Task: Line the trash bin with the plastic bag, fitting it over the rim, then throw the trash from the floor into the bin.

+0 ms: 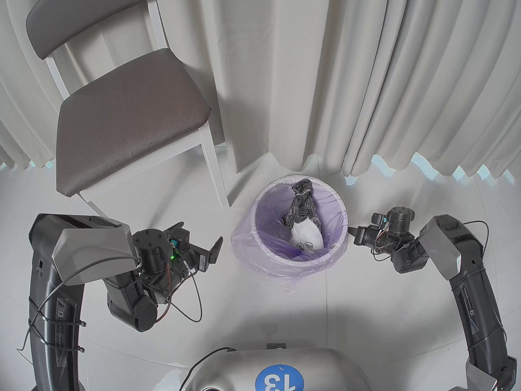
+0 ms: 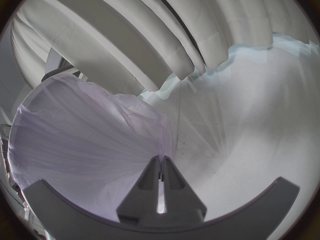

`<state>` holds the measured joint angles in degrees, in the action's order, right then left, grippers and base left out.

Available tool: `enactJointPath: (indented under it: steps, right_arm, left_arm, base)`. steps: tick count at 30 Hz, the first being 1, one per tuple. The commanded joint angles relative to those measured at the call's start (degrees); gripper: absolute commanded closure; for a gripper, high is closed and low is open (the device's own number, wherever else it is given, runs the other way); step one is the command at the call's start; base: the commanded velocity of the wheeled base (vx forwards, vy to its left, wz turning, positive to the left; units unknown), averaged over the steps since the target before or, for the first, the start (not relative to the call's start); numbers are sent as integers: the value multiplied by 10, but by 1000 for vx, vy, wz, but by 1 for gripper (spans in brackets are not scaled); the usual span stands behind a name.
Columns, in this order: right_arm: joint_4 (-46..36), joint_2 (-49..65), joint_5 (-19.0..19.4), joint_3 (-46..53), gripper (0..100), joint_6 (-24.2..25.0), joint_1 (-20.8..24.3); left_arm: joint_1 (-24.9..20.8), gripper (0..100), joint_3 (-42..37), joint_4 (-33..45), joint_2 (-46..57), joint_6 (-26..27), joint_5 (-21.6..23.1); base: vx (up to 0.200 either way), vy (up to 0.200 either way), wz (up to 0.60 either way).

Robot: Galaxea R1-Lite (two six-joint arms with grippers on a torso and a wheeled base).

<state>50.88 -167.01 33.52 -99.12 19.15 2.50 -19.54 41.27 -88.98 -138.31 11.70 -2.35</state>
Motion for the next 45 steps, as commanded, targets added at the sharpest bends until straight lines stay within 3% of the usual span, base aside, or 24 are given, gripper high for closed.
enactJointPath:
  steps: [1,6,11,17,28,33,38,43,45]
  right_arm:
    - [3,-2,0,1,0,0,0]
    - [-1,-2,-31,1,0,-3,-7]
    - [2,-1,-36,1,0,-19,-36]
    - [8,27,-33,53,0,-110,-85]
    - [-24,220,-41,172,0,-119,-105]
    - [-31,297,-106,213,0,-121,-111]
    - [-87,366,-128,236,0,-159,-131]
    - [-156,413,-195,217,0,-200,-137]
    - [-185,430,-228,191,0,-217,-137]
  left_arm:
    - [-1,0,-3,-10,2,0,0]
    - [0,0,-4,-10,-1,-2,-1]
    - [-1,0,-6,-10,2,-2,-10]
    - [-8,0,3,-9,19,-1,-15]
    - [-11,0,42,18,114,-4,-6]
    - [-15,0,88,114,207,-11,10]
    - [-7,0,181,251,270,-14,9]
    - [9,0,263,365,296,-6,-22]
    - [12,0,319,426,309,-6,-57]
  base:
    - [0,0,0]
    - [0,0,0]
    - [0,0,0]
    - [0,0,0]
    - [0,0,0]
    - [0,0,0]
    - [0,0,0]
    - [0,0,0]
    - [0,0,0]
